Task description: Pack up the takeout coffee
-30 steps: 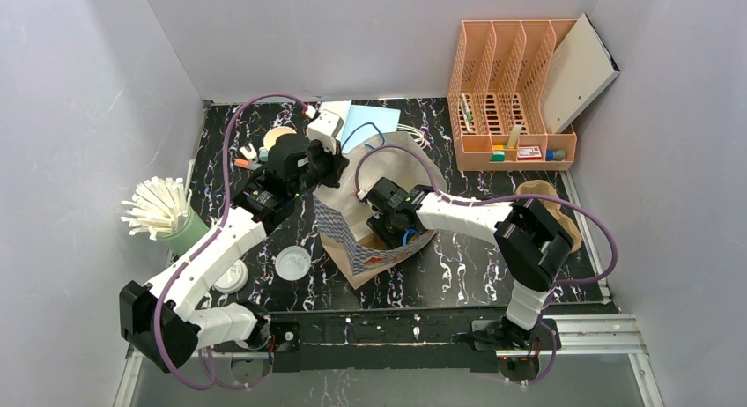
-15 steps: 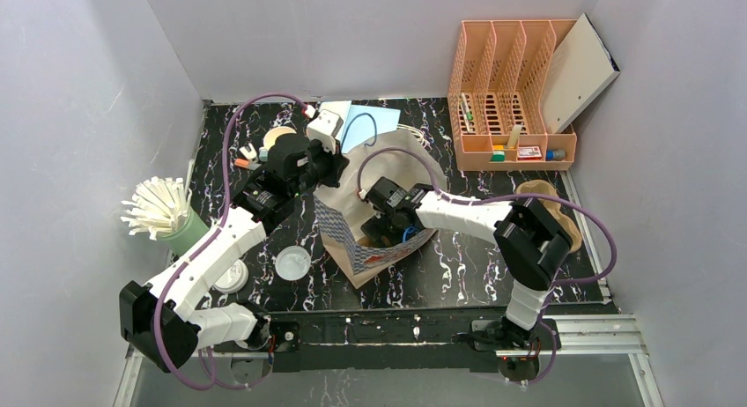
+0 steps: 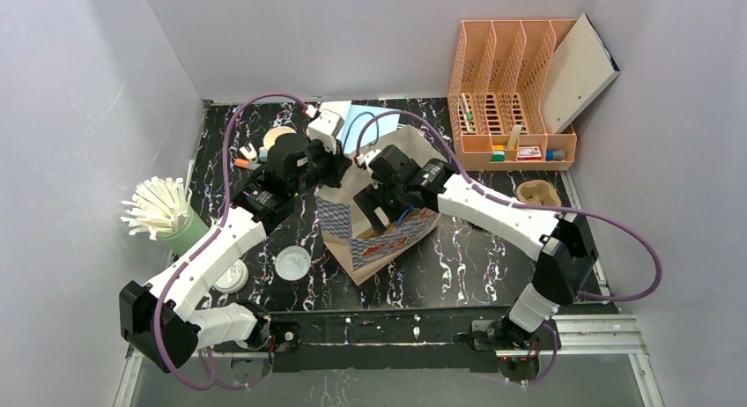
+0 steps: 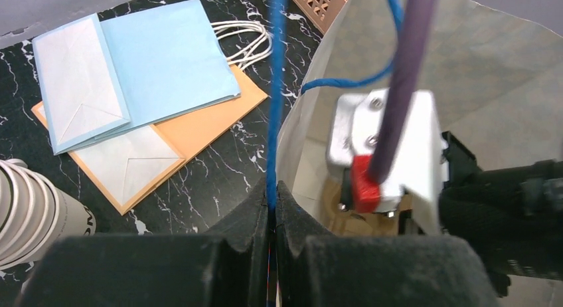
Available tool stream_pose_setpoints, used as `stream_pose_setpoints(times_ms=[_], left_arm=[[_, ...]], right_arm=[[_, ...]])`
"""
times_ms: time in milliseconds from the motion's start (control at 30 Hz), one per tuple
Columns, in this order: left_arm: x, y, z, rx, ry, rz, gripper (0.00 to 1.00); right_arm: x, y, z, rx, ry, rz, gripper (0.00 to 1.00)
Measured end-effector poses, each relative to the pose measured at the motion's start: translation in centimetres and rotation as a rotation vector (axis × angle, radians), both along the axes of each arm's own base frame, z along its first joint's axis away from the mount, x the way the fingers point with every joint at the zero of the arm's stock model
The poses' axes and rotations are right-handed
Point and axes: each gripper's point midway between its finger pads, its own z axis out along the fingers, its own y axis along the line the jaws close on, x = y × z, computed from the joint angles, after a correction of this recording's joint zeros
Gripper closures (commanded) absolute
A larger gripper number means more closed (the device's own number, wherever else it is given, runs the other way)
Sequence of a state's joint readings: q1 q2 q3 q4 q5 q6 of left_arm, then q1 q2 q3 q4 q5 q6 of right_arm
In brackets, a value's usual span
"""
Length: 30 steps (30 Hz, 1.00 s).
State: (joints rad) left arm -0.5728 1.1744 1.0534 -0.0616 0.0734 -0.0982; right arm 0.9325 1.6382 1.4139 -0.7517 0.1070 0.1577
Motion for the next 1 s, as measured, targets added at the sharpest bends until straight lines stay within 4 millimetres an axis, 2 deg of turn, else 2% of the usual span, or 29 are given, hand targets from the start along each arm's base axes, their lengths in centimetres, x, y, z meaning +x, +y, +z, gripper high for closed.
stream_pose_setpoints(times_ms=[233,400,533,700,800,867,933,1000], left_arm=[[-0.1,-0.2,0.0,-0.010,0.009,-0.006,1.00],[-0.2,-0.3,0.0,-0.019,0.020,-0.001,1.00],[0.3,-0.4,0.0,-0.032,0.036,0.025,1.00],[1.1,0.0,0.0,-0.053,0.061,0.095,1.00],[1.4,0.1,0.0,-0.070,0.073,0.123,1.00],[1.5,0.0,0.1,-0.079,0.078,0.131,1.00],[1.5,0.0,0.2,-0.084,0.080,0.135,1.00],[1.6,0.0,0.1,-0.085,0.083,0.137,1.00]], right_arm=[[1.3,0.3,5.8,0.070,-0.109,-0.017,0.02],[2.6,-0.3,11.9,0.131,-0.240,-0.058,0.02],[3.6,-2.2,16.5,0.171,-0.368,-0.148,0.03],[4.6,-6.5,20.4,0.197,-0.496,-0.316,0.12],[6.3,-9.7,21.7,0.199,-0.522,-0.430,0.15],[7.9,-11.7,21.8,0.182,-0.522,-0.505,0.20],[9.0,-12.8,21.1,0.155,-0.507,-0.544,0.27],[9.6,-12.8,19.8,0.129,-0.469,-0.541,0.31]])
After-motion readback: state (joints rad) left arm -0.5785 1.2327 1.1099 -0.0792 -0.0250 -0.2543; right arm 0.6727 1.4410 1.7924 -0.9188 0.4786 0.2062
